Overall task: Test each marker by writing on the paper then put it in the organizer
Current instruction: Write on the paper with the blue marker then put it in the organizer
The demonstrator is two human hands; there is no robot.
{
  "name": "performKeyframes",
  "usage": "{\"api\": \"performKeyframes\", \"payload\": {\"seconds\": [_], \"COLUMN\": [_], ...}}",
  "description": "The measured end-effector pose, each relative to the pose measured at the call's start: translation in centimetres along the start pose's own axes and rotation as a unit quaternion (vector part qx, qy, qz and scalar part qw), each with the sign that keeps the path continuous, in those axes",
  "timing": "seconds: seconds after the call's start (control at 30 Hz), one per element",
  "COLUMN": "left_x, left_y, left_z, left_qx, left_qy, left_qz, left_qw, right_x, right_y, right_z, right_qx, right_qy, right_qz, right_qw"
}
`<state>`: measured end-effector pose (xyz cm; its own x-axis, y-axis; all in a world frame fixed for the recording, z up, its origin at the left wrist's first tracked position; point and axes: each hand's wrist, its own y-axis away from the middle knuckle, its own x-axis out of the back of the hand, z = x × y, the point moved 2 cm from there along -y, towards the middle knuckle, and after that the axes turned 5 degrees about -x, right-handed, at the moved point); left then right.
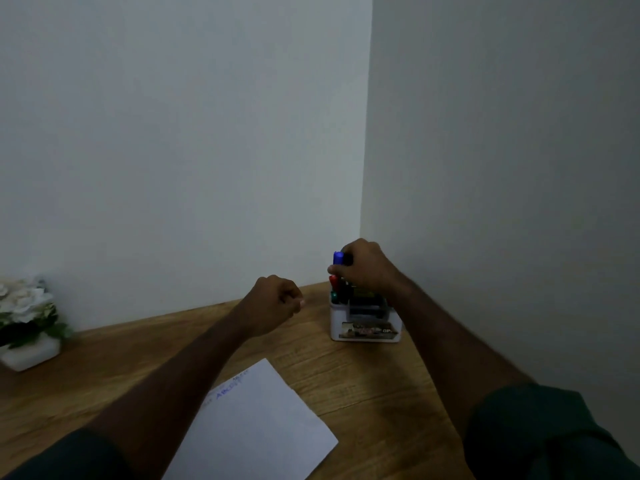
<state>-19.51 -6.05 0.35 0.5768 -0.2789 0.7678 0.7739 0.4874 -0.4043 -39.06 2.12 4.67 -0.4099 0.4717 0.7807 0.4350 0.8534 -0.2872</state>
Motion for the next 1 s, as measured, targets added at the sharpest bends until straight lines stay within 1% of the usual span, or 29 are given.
{"api": "performKeyframes", "payload": {"seconds": [0.13,0.23,0.43,0.57,0.63,0.67,0.73,0.8,0.83,0.87,0.93,1.0], "left_x": [0.0,-0.1,-0.4,-0.6,-0.9,-1.1,-1.8,-2.6,-3.2,-3.7,-4.6,-5.5], "left_y": [0.1,-0.1,0.0,0.1,0.1,0.2,0.4,0.7,0.9,1.1,1.4,1.6], "left_z": [-0.1,0.0,0.8,1.2,1.3,1.3,1.2,1.3,1.4,1.6,1.9,2.0], "left_qx": [-0.003,-0.006,-0.009,-0.008,0.003,0.014,0.045,0.077,0.088,0.098,0.112,0.125], "left_qy": [0.000,0.002,0.008,0.014,0.024,0.039,0.086,0.124,0.135,0.145,0.165,0.187], "left_qz": [0.001,0.003,0.005,0.005,0.006,0.008,0.015,0.014,0.010,0.005,0.002,-0.003], "left_qw": [1.000,1.000,1.000,1.000,1.000,0.999,0.995,0.989,0.987,0.985,0.980,0.974], "right_x": [-1.0,-0.8,0.1,0.4,0.7,1.0,1.9,2.4,2.4,2.3,1.7,1.0], "right_y": [-0.5,-0.5,0.0,0.2,0.6,1.1,2.7,5.0,6.2,7.3,9.3,11.1], "right_z": [0.6,0.5,0.0,-0.3,-0.5,-0.5,-0.2,0.9,1.7,2.6,4.2,5.1], "right_qx": [-0.018,-0.015,0.005,-0.004,-0.006,-0.006,-0.010,-0.029,-0.045,-0.067,-0.110,-0.121], "right_qy": [0.013,0.027,0.037,0.015,-0.015,-0.028,-0.051,-0.080,-0.090,-0.091,-0.076,-0.069], "right_qz": [-0.033,-0.039,-0.026,-0.005,0.028,0.060,0.166,0.274,0.311,0.334,0.348,0.353], "right_qw": [0.999,0.999,0.999,1.000,0.999,0.998,0.985,0.958,0.945,0.936,0.928,0.925]}}
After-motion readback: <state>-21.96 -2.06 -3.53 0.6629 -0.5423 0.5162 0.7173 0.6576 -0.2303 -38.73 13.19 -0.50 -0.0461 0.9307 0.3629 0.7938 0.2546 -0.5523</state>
